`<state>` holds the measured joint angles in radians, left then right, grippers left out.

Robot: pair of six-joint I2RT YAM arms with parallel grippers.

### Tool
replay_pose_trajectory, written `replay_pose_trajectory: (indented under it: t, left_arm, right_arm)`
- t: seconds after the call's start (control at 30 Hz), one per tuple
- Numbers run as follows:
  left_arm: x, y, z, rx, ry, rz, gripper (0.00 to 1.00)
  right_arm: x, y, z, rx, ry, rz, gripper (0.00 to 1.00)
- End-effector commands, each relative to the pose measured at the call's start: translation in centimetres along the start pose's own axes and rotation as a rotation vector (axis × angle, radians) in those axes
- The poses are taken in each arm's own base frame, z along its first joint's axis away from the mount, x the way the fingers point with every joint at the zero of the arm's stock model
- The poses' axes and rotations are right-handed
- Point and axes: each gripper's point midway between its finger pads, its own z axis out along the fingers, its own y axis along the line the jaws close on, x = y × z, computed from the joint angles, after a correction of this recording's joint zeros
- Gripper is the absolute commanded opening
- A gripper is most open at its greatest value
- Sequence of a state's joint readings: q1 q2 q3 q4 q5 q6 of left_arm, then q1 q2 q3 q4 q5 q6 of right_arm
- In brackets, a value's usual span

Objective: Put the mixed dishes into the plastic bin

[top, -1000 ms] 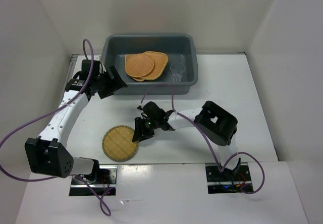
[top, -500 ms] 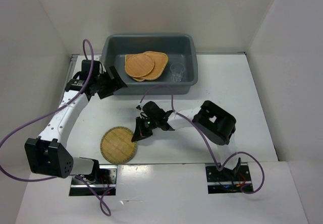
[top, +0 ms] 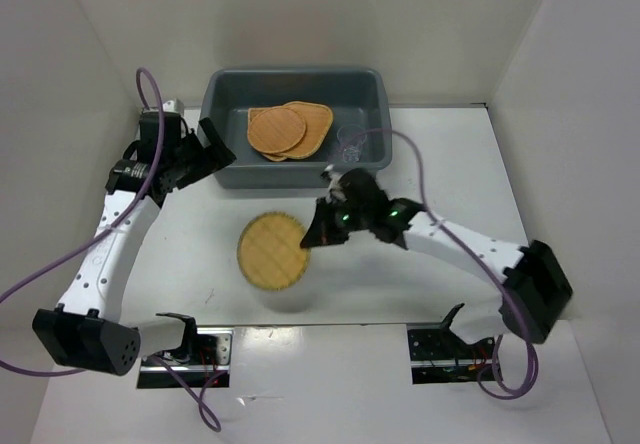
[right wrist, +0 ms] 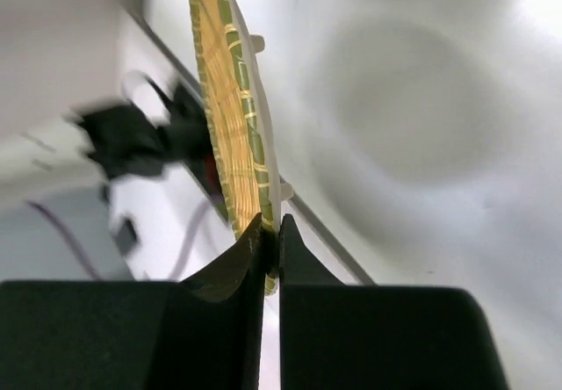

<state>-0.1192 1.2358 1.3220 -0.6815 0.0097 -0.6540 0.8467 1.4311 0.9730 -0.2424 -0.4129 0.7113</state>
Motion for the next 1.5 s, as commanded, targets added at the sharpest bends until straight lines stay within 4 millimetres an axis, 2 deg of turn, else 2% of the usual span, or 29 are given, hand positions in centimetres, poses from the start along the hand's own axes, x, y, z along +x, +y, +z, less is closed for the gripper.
replay_pose_trajectory:
  t: [0.0, 0.07, 0.1, 0.17, 0.2, 0.23, 0.27, 0.3, 0.33, 0.37, 0.4, 0.43, 0.5, 0.53, 0.63, 0.8, 0.87, 0.9, 0.93, 0.97, 1.0, 1.03, 1.07, 1.1, 1.13, 1.17, 1.3, 1.4, 1.47]
  left_arm:
    - [-3.9, 0.0, -3.5, -0.041, -0.164, 0.028, 1.0]
    - [-4.8, 0.7, -4.3, -0.084, -0.208, 0.034, 1.0]
    - [-5.0, 0.8, -4.7, -0.086, -0.224, 0.033, 1.0]
    - [-5.0, 0.7, -4.9, -0.079, -0.234, 0.032, 1.0]
    - [-4.7, 0.7, -5.1, -0.07, -0.23, 0.033, 1.0]
    - [-4.6, 0.6, -4.8, -0.061, -0.226, 0.034, 1.0]
    - [-4.0, 0.8, -4.2, -0.06, -0.211, 0.035, 1.0]
    - [-3.7, 0.8, -4.2, -0.053, -0.204, 0.036, 1.0]
    - [-3.3, 0.7, -3.9, -0.04, -0.193, 0.037, 1.0]
    - [-2.6, 1.0, -3.8, -0.027, -0.181, 0.025, 1.0]
    - [-2.6, 1.0, -3.8, -0.027, -0.181, 0.025, 1.0]
    - [-2.3, 1.2, -3.6, -0.033, -0.172, 0.025, 1.0]
    - [-2.3, 1.2, -3.6, -0.033, -0.171, 0.025, 1.0]
    - [-2.1, 1.3, -3.7, -0.033, -0.171, 0.025, 1.0]
    - [-2.2, 1.4, -3.7, -0.029, -0.17, 0.01, 1.0]
    - [-1.9, 1.3, -3.8, -0.021, -0.165, 0.001, 1.0]
    - [-1.7, 1.4, -3.9, -0.019, -0.166, -0.008, 1.0]
    - [-1.7, 1.4, -3.9, -0.019, -0.166, -0.008, 1.0]
    - [-1.6, 1.8, -3.7, -0.03, -0.163, -0.022, 1.0]
    - [-1.7, 1.7, -4.0, -0.025, -0.171, -0.022, 1.0]
    - [-1.4, 1.9, -3.8, -0.03, -0.163, -0.022, 1.0]
    - [-1.2, 2.0, -3.8, -0.034, -0.156, -0.032, 1.0]
    - [-1.2, 2.0, -3.8, -0.034, -0.155, -0.032, 1.0]
    - [-1.2, 2.0, -3.8, -0.034, -0.155, -0.032, 1.0]
    - [-0.9, 2.2, -3.6, -0.039, -0.148, -0.032, 1.0]
    - [-0.9, 2.1, -3.6, -0.039, -0.148, -0.041, 1.0]
    - [-0.7, 2.2, -3.6, -0.044, -0.14, -0.041, 1.0]
    - [-0.7, 2.2, -3.6, -0.044, -0.14, -0.041, 1.0]
    - [-0.5, 2.6, -3.5, -0.056, -0.138, -0.041, 1.0]
  right_arm:
    - [-7.9, -0.6, -7.0, -0.023, -0.244, 0.033, 0.0]
    - [-12.1, -2.5, -10.3, 0.018, -0.355, 0.045, 0.0]
    - [-14.4, -1.7, -11.8, 0.007, -0.405, 0.019, 0.0]
    - [-17.7, -2.4, -13.8, 0.028, -0.474, -0.011, 0.0]
    - [-20.1, -0.8, -15.4, 0.017, -0.522, -0.055, 0.0]
    - [-21.2, -2.1, -14.2, 0.051, -0.503, -0.041, 0.0]
    - [-22.7, -2.4, -14.3, 0.063, -0.518, -0.068, 0.0]
    - [-24.6, -1.1, -15.1, 0.052, -0.547, -0.106, 0.0]
    - [-25.8, -2.6, -13.4, 0.077, -0.527, -0.094, 0.0]
    - [-30.2, -3.6, -12.8, 0.102, -0.551, -0.124, 0.0]
    - [-30.3, -3.6, -12.8, 0.102, -0.551, -0.124, 0.0]
    - [-30.9, -5.4, -10.9, 0.116, -0.522, -0.101, 0.0]
    - [-32.7, -5.6, -10.2, 0.114, -0.53, -0.117, 0.0]
    - [-32.7, -7.4, -8.2, 0.124, -0.488, -0.089, 0.0]
    - [-34.1, -7.9, -7.0, 0.112, -0.484, -0.093, 0.0]
    - [-36.0, -10.5, -4.0, 0.127, -0.456, -0.08, 0.0]
    - [-37.2, -10.2, -3.8, 0.118, -0.475, -0.096, 0.0]
    - [-37.0, -11.5, -2.6, 0.128, -0.453, -0.078, 0.0]
    - [-37.3, -11.7, -2.3, 0.127, -0.456, -0.08, 0.0]
    - [-37.9, -11.0, -2.5, 0.107, -0.466, -0.086, 0.0]
    - [-37.9, -11.3, -2.2, 0.11, -0.461, -0.082, 0.0]
    - [-37.7, -12.5, -0.9, 0.11, -0.437, -0.068, 0.0]
    - [-38.8, -11.6, -1.4, 0.095, -0.466, -0.081, 0.0]
    - [-39.1, -11.7, -1.2, 0.091, -0.47, -0.073, 0.0]
    - [-38.4, -13.4, 0.5, 0.098, -0.429, -0.046, 0.0]
    - [-39.5, -12.2, -0.3, 0.078, -0.468, -0.067, 0.0]
    - [-38.8, -13.9, 1.8, 0.062, -0.436, -0.018, 0.0]
    - [-39.0, -14.2, 2.1, 0.06, -0.44, -0.022, 0.0]
    - [-38.4, -15.3, 3.0, 0.071, -0.418, -0.002, 0.02]
